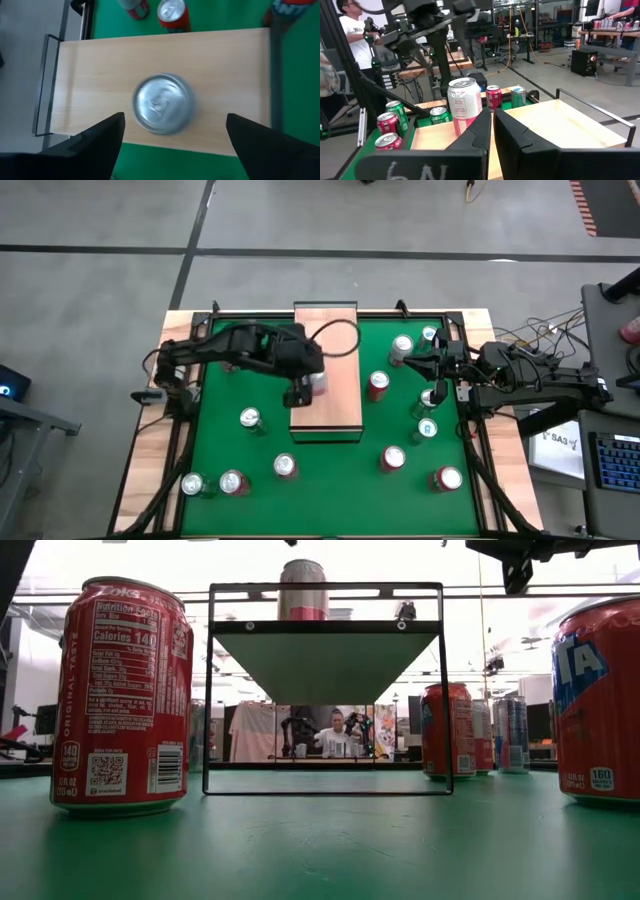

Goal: Place canned beverage on shelf
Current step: Put the white can on the shelf

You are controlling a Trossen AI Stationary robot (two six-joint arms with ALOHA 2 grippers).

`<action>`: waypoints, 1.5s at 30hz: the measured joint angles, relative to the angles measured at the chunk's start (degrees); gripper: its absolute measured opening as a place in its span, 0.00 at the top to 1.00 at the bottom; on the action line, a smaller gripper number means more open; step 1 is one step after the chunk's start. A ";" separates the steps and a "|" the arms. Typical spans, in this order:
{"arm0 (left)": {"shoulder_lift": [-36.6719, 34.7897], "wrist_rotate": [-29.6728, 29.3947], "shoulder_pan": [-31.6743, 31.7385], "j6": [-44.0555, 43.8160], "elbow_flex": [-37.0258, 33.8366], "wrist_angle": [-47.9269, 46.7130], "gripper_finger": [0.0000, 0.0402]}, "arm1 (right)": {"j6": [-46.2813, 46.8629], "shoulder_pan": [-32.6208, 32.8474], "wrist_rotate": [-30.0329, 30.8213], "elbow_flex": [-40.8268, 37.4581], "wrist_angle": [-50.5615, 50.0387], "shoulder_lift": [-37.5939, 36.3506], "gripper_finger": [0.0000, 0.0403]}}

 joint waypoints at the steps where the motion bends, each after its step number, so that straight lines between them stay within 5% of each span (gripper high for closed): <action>1: -0.61 -0.63 -1.07 -0.72 -0.78 0.08 0.20 | 0.21 -0.02 -0.02 0.00 0.00 0.00 0.97; 7: -5.87 -4.71 -8.27 -3.36 -10.94 4.71 0.29 | 2.83 0.00 -0.01 0.00 0.03 0.84 0.97; 20: -33.39 -4.97 -13.97 -2.84 -58.28 44.23 0.46 | 3.36 0.00 0.00 0.00 0.09 9.85 0.97; 26: -42.64 -5.04 -13.96 -1.36 -74.74 59.41 0.53 | -6.52 0.00 1.47 0.00 8.96 16.93 0.97; 30: -46.14 -5.37 -13.91 -1.33 -81.38 66.57 0.58 | -7.18 0.00 1.60 0.29 19.70 22.26 0.97; 35: -47.97 -9.66 -13.90 1.50 -87.12 76.19 0.66 | -5.31 0.05 1.55 5.81 20.64 26.97 0.97; 39: -48.17 -9.64 -13.88 6.52 -89.57 84.68 0.75 | -4.75 0.92 1.45 11.68 17.75 31.14 0.97; 45: -47.88 -9.16 -13.88 9.77 -90.68 85.30 0.88 | -2.50 2.25 1.53 22.70 4.95 36.76 0.97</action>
